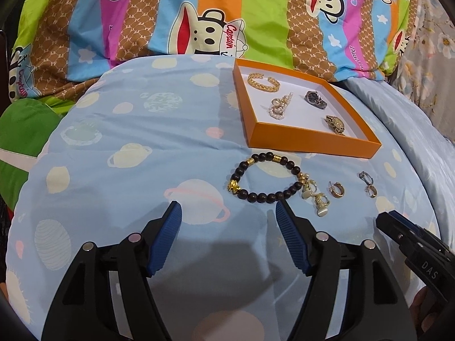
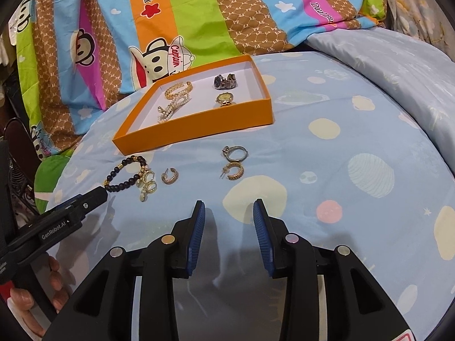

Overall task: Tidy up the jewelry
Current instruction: 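Withdraw both open tools from the box back over the jewelry, then close the left tool on the black bead bracelet, then carry the bead bracelet toward the box with the left tool while the right tool grasps the silver ring, then lower the bead bracelet and silver ring into the box and open both tools, then withdraw both open tools from the box back over the earrings, then grasp a gold hoop earring with the right tool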

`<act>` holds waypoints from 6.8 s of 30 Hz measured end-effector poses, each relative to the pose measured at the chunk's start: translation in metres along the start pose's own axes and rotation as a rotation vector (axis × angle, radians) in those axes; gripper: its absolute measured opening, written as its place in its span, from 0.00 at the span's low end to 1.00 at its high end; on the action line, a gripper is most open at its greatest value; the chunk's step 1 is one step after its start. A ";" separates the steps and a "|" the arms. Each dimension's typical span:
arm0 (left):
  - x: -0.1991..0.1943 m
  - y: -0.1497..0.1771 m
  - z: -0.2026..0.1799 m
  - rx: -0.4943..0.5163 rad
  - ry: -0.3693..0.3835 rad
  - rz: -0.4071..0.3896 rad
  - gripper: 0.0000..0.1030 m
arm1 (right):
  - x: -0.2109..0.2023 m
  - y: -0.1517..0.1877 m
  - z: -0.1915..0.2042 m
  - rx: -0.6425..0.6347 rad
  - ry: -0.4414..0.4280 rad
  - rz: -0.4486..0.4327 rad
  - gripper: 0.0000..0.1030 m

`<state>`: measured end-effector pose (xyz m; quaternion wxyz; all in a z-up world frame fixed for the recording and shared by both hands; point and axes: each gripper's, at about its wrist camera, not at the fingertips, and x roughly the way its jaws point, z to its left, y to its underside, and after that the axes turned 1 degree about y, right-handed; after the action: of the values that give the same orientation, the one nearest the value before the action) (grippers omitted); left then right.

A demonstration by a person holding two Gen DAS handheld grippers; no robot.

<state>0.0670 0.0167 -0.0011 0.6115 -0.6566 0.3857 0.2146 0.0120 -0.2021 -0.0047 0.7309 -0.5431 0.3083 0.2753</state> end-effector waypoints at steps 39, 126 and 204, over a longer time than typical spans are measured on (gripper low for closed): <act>0.038 -0.031 -0.015 0.026 0.068 0.033 0.08 | 0.030 -0.030 0.005 0.012 0.033 0.016 0.33; 0.079 -0.150 -0.022 0.002 0.092 -0.183 0.56 | 0.096 -0.152 0.002 -0.027 0.012 -0.108 0.29; 0.001 0.001 -0.027 0.040 0.137 -0.010 0.59 | 0.026 -0.025 0.008 0.004 0.096 0.011 0.17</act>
<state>0.0614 -0.0100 0.0015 0.5978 -0.6593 0.4277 0.1584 0.0492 -0.1988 -0.0071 0.7147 -0.5527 0.3465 0.2522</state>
